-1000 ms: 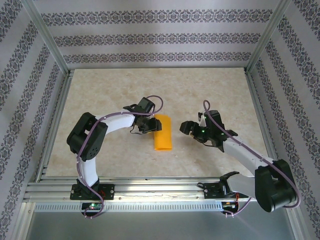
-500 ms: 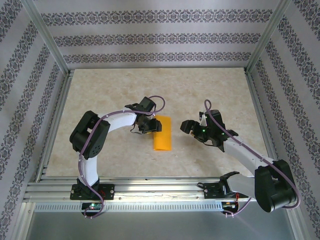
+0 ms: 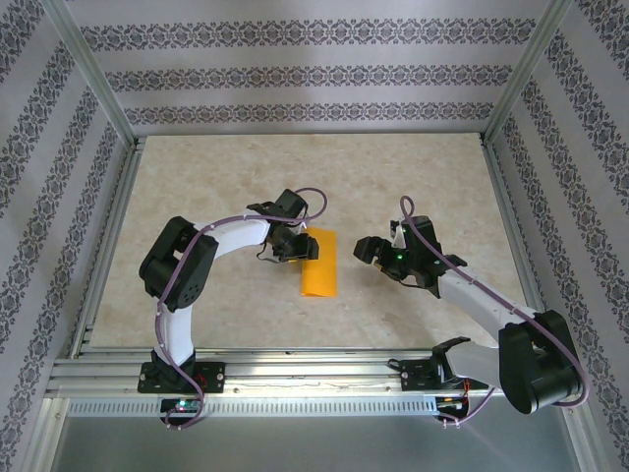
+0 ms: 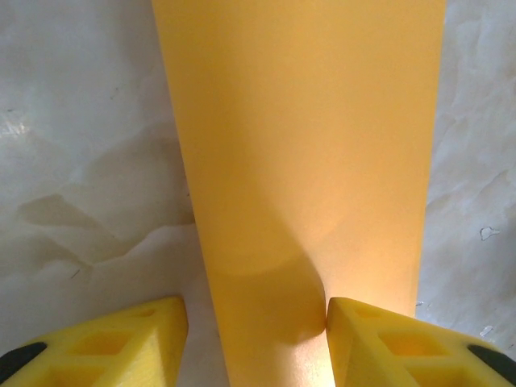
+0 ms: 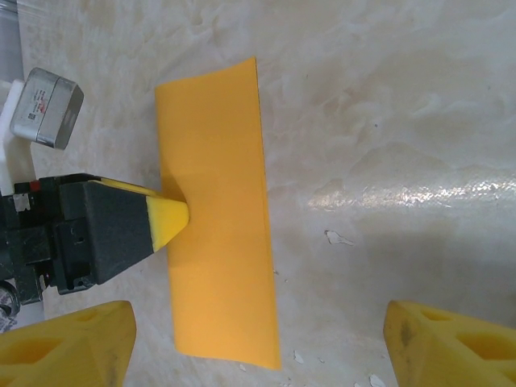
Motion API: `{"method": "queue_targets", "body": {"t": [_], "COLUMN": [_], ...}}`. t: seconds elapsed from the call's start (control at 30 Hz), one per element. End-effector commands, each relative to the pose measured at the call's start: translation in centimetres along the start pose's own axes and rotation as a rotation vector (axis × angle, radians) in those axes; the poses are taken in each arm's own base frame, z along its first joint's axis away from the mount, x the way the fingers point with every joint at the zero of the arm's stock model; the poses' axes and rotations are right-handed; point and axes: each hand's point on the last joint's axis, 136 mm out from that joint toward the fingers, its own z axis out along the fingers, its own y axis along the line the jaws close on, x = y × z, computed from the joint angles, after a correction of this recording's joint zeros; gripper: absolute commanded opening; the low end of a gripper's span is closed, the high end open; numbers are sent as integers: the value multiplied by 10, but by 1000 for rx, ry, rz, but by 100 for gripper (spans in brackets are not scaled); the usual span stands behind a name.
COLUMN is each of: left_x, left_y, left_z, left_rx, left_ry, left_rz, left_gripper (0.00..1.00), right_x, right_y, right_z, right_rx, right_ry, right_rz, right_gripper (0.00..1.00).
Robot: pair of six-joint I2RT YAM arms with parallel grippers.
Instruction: Fold a paper plane with a square sheet of paper (pick it up from the middle)
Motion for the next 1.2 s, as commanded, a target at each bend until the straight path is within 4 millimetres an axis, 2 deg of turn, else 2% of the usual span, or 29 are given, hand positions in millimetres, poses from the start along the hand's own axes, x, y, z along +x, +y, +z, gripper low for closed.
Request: {"method": "queue_targets", "body": {"t": [0.0, 0.4, 0.73, 1.17], "left_x": [12, 14, 16, 19], "left_y": [16, 15, 23, 20], "left_z": [12, 17, 23, 27], "left_rx": [-47, -30, -58, -45], "left_ry": [66, 77, 81, 101], "left_rz": [-8, -2, -33, -11], "left_gripper": [50, 51, 50, 50], "right_x": [0, 2, 4, 6], "right_y": [1, -1, -1, -3], "right_z": [1, 3, 5, 8], "right_rx": [-13, -6, -3, 5], "right_ry": [8, 16, 31, 43], "right_rz": [12, 20, 23, 27], "right_gripper": [81, 80, 80, 81]}}
